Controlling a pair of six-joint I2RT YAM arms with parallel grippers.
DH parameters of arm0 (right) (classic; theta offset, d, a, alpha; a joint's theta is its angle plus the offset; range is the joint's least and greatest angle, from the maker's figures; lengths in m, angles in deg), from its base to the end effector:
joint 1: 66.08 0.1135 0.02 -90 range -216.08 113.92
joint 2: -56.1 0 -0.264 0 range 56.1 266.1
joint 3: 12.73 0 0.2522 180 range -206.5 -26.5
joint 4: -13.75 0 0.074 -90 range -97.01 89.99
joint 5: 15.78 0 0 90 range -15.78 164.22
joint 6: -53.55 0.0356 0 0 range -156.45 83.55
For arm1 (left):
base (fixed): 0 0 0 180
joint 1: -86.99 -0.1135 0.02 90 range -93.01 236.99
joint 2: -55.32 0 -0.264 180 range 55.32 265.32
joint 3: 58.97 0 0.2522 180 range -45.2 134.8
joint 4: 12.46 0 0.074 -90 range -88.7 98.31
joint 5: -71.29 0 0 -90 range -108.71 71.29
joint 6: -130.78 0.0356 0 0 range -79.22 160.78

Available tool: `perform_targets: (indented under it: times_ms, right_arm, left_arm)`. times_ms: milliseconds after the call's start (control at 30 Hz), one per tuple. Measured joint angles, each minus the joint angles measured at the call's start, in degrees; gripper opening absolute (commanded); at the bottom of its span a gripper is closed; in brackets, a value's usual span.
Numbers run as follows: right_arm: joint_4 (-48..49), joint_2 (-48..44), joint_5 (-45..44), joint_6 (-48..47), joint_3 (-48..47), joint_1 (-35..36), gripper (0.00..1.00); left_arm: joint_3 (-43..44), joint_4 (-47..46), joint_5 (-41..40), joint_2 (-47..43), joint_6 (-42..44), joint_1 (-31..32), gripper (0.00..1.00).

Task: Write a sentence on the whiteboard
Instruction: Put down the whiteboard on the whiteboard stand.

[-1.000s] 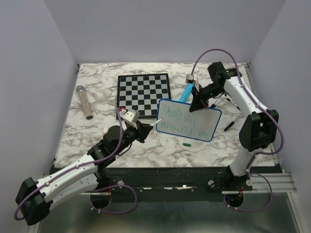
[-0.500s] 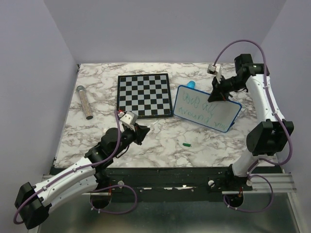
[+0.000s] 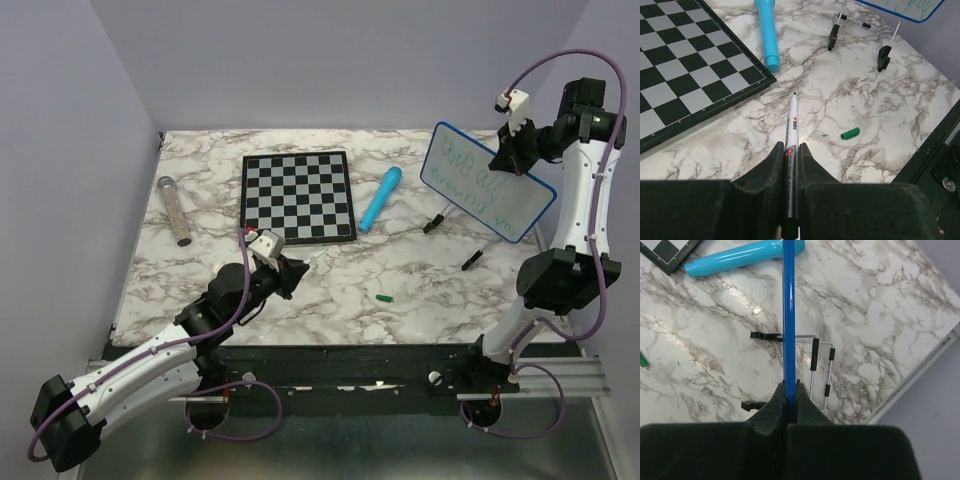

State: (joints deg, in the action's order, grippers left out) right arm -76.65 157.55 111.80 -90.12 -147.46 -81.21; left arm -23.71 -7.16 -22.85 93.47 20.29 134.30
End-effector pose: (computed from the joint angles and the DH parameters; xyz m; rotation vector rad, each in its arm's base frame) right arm 0.3327 -0.0675 0.4248 -0.9777 2.0965 0.2625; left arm 0.1190 -0.1252 0.2483 0.3589 1.7459 -0.8074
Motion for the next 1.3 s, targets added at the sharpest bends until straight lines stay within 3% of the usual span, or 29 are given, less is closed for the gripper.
perform_targets:
  times_ms: [567,1300]
  right_arm:
    - [-0.4,1.4,-1.3,0.3,9.4,-1.9,0.01]
    - [2.9,3.1,3.1,2.5,12.5,-5.2,0.00]
  left_arm:
    - [0.0,0.0,0.2,0.3,0.7,0.0,0.00]
    - [0.0,-0.1,0.9,0.3,0.7,-0.1,0.00]
